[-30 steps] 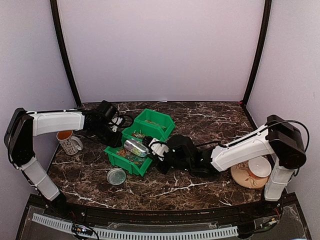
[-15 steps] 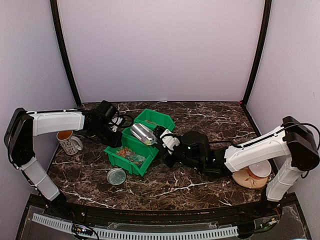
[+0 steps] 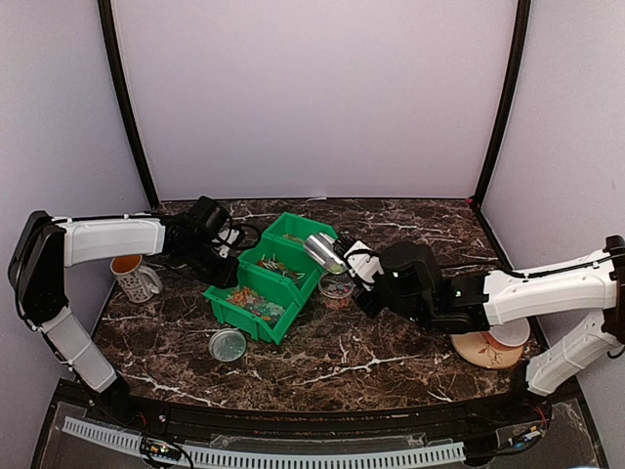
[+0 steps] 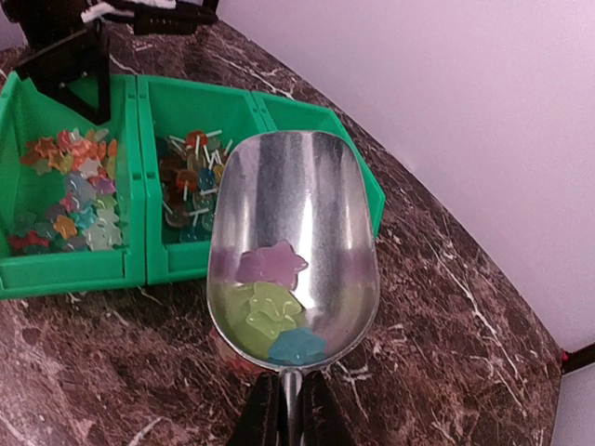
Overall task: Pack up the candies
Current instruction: Place the fake candies in the packing bottle.
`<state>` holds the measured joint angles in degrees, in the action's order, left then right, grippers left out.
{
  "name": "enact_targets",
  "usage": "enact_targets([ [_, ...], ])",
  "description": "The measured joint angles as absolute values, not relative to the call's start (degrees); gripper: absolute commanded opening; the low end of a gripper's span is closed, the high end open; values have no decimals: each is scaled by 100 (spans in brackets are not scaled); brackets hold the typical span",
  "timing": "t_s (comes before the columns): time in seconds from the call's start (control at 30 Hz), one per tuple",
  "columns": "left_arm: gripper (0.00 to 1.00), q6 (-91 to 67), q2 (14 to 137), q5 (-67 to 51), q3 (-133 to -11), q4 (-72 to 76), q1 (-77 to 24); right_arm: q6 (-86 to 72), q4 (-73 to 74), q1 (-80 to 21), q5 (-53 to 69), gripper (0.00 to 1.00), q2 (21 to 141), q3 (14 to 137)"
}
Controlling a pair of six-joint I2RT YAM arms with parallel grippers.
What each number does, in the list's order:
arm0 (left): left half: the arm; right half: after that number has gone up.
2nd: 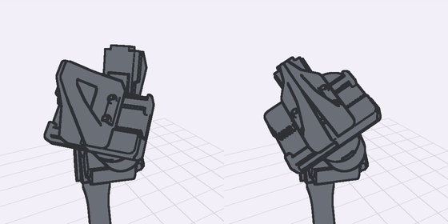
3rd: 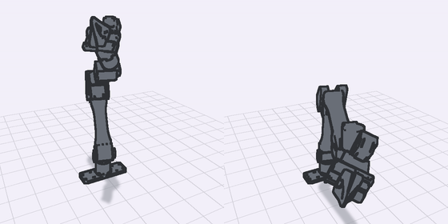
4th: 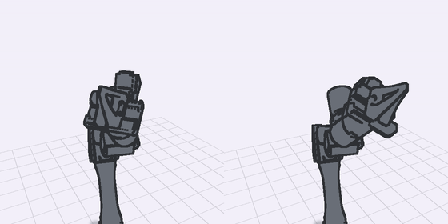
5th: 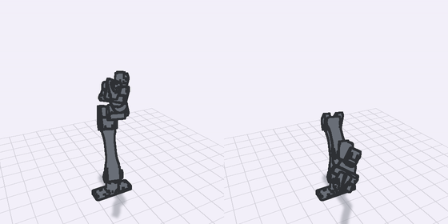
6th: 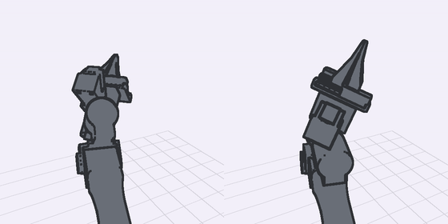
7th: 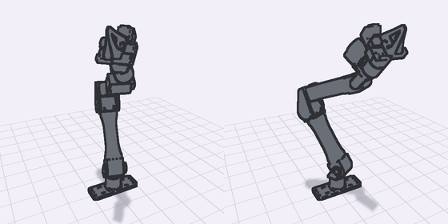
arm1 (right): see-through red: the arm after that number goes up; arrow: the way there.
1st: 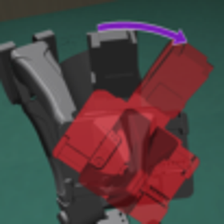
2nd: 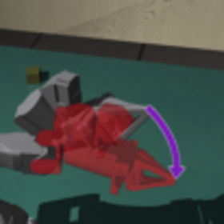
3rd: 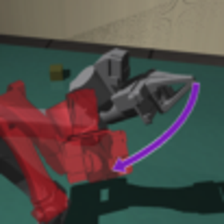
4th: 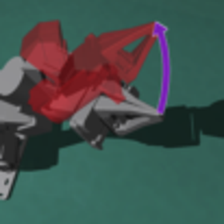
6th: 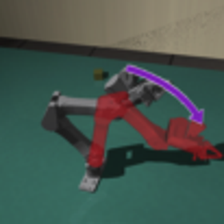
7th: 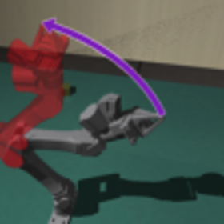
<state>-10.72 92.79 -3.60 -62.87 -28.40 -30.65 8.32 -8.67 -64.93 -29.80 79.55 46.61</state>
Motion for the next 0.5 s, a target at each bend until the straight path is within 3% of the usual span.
enact_targets([
  [0.5, 0, -1072, 9279, -360, -6287, -2840, -3065, 541, 1981, -6416, -3306, 0, 8136, 5450],
])
